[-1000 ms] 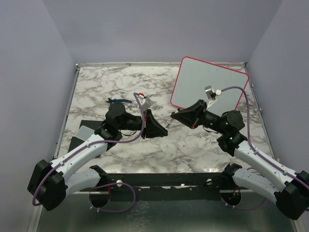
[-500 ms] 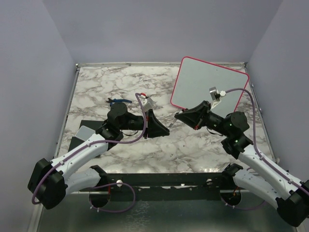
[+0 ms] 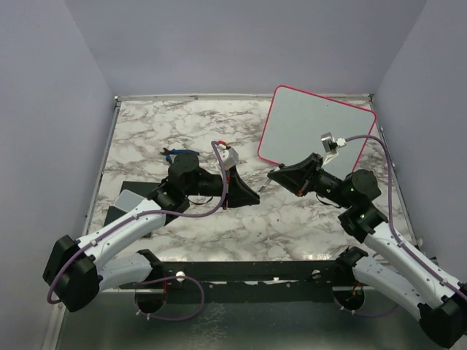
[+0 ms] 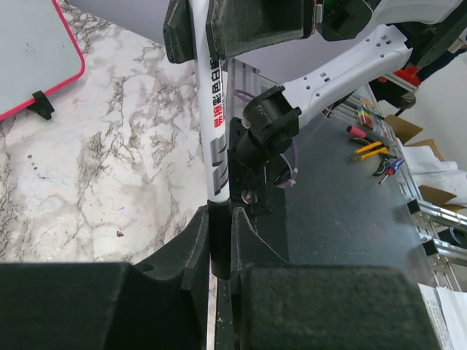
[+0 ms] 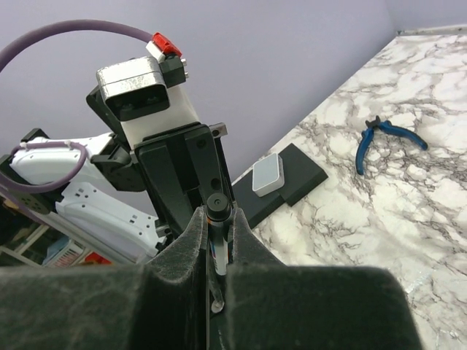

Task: Write a sentence on the whiteboard
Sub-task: Open the pen cap from the whiteboard marker, then place the pen cap at the center of the board.

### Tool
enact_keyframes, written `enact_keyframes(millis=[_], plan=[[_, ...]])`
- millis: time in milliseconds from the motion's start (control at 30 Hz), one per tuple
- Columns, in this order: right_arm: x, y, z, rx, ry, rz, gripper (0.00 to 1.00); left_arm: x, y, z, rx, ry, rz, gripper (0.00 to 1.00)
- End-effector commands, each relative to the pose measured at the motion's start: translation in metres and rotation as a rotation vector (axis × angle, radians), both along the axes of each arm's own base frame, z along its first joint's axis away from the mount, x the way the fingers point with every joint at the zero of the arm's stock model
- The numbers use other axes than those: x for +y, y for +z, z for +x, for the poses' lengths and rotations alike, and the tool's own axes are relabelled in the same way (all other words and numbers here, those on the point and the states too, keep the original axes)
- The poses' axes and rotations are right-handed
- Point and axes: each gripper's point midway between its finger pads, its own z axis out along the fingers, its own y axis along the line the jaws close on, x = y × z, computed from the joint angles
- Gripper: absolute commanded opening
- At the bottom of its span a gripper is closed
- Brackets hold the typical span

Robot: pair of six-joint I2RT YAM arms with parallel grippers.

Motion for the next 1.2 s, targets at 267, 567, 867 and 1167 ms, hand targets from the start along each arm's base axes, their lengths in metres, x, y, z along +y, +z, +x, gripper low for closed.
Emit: enact_keyframes(millis=[267,567,867,1167], plan=[[-0.058,0.093,0.019,-0.196,-0.339,0.168,0.01,0.007,-0.045,-0.041,0.12,-0.176,0.144,0.0],[-0.069,0.091,0.02,-0.205,-0.403,0.118,0.01,0.007,-0.048,-0.027,0.065,-0.091,0.184,0.0],[-0.102,0.081,0.024,-0.305,-0.593,-0.04,0.01,0.052,-0.098,0.082,0.059,0.505,0.471,0.0],[-0.124,0.052,0.059,-0.385,-0.793,-0.205,0.01,0.115,-0.137,0.137,0.185,0.89,0.629,0.0]])
